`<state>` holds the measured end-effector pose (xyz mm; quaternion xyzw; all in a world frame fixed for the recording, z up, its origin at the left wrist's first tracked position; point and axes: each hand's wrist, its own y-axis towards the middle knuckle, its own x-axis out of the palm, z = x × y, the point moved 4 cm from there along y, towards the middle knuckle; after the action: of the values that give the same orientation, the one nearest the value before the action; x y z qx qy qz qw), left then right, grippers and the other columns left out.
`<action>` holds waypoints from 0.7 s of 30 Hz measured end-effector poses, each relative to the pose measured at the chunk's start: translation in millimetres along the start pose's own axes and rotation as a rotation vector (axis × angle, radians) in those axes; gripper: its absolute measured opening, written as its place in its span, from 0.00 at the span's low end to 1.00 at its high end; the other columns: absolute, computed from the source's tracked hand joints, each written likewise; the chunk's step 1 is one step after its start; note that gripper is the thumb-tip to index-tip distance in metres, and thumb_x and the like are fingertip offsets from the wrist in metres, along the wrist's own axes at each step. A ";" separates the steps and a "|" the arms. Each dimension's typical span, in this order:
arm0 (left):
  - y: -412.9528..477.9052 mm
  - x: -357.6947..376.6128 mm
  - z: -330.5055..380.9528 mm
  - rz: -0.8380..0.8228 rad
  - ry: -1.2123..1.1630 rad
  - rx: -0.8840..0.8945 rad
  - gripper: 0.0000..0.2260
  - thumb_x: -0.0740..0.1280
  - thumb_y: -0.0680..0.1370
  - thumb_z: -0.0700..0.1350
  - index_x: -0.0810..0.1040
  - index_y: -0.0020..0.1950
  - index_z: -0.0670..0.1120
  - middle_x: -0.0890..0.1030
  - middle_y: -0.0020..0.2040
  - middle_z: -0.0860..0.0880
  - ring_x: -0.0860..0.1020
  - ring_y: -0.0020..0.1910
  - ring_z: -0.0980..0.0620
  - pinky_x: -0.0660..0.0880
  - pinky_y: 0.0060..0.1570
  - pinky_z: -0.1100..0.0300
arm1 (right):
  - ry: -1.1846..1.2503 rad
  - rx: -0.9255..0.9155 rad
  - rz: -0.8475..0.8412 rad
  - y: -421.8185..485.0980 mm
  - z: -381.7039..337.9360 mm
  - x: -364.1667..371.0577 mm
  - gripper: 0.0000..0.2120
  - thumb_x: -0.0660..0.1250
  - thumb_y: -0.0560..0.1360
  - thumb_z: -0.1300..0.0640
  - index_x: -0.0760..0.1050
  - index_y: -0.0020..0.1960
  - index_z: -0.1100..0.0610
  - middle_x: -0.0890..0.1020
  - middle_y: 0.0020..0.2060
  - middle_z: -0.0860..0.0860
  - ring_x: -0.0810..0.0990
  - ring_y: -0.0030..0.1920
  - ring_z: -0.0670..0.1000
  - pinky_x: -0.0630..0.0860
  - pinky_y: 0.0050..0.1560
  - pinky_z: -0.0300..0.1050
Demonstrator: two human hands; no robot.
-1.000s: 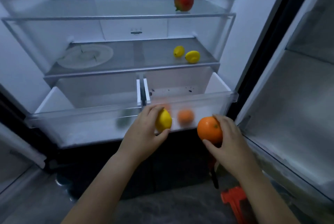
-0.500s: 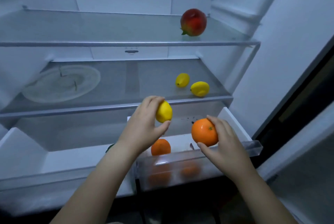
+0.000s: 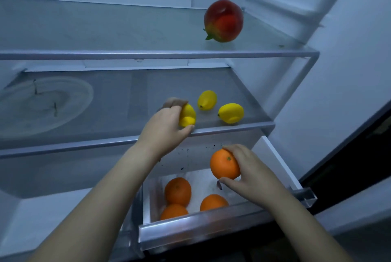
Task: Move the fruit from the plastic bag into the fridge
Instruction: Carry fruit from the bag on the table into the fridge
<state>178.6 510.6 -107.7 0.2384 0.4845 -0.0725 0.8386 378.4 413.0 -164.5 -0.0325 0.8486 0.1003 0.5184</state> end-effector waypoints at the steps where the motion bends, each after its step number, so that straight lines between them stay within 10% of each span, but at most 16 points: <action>1: 2.1 3.8 -2.5 -0.005 0.003 -0.003 0.25 0.68 0.74 0.52 0.67 0.68 0.45 0.70 0.66 0.47 0.74 0.58 0.46 0.70 0.49 0.56 | -0.018 -0.025 -0.044 6.7 0.4 3.3 0.35 0.71 0.68 0.45 0.59 0.70 0.46 0.65 0.67 0.43 0.65 0.66 0.46 0.67 0.60 0.40; 21: 1.1 35.3 -16.6 0.079 -0.119 -0.067 0.29 0.67 0.76 0.53 0.61 0.74 0.50 0.61 0.74 0.51 0.64 0.70 0.47 0.70 0.60 0.51 | -0.266 -0.065 -0.664 69.9 15.1 80.9 0.35 0.73 0.68 0.49 0.61 0.69 0.50 0.70 0.64 0.50 0.71 0.60 0.51 0.70 0.54 0.43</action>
<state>184.4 523.2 -144.1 0.2244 0.4261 -0.0369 0.8756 343.2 488.4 -233.3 -0.3095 0.7132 -0.0430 0.6275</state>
